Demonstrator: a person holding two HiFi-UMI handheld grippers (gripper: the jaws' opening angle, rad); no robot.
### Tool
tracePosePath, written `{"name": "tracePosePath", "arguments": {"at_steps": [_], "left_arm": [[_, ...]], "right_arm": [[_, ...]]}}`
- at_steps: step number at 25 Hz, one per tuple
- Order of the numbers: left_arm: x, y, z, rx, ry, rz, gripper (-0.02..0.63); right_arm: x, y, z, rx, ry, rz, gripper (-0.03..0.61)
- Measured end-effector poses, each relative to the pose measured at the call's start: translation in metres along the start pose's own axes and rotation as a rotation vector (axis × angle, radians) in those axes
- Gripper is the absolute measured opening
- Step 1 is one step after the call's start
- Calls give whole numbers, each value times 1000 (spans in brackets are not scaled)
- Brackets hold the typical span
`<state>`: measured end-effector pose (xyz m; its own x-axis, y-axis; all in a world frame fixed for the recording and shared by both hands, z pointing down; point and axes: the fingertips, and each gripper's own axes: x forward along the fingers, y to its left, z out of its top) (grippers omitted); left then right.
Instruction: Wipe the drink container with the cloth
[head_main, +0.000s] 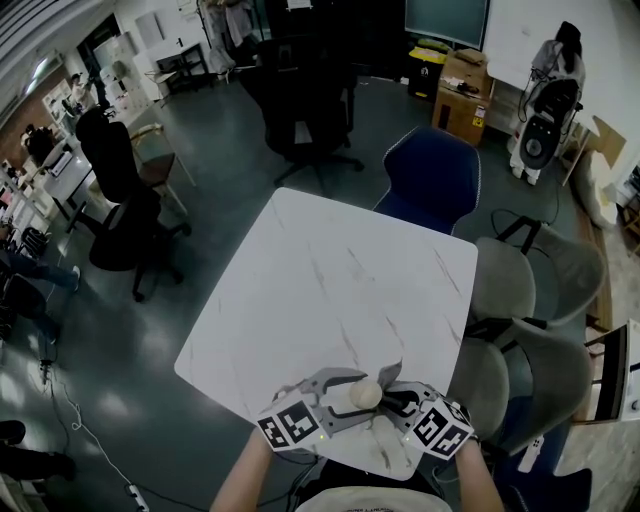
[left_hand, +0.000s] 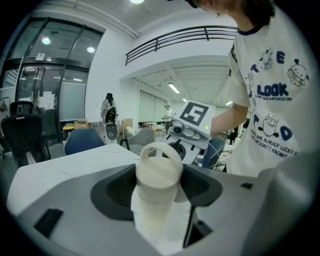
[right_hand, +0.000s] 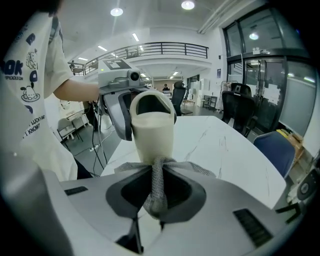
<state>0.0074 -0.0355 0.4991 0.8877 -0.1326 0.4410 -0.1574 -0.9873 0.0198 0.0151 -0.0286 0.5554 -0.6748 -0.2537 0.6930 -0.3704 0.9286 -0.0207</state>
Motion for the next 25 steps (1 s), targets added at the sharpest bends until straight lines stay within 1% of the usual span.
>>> {"name": "tracePosePath", "arguments": {"at_steps": [8, 12, 15, 18, 22, 25], "left_arm": [[1, -1, 1, -6, -3, 24, 268], [3, -2, -2, -3, 1, 63, 268], [5, -1, -9, 4, 25, 140, 268], [7, 0, -8, 0, 36, 232, 270], [7, 4, -8, -50, 20, 354, 273], [8, 6, -6, -85, 6, 410, 273]], "right_arm": [[21, 2, -24, 69, 22, -19, 57], [31, 5, -35, 97, 31, -32, 57], [35, 6, -39, 115, 30, -45, 57], [36, 6, -40, 125, 29, -53, 57], [36, 5, -40, 131, 28, -64, 57], [38, 5, -42, 131, 31, -73, 57]]}}
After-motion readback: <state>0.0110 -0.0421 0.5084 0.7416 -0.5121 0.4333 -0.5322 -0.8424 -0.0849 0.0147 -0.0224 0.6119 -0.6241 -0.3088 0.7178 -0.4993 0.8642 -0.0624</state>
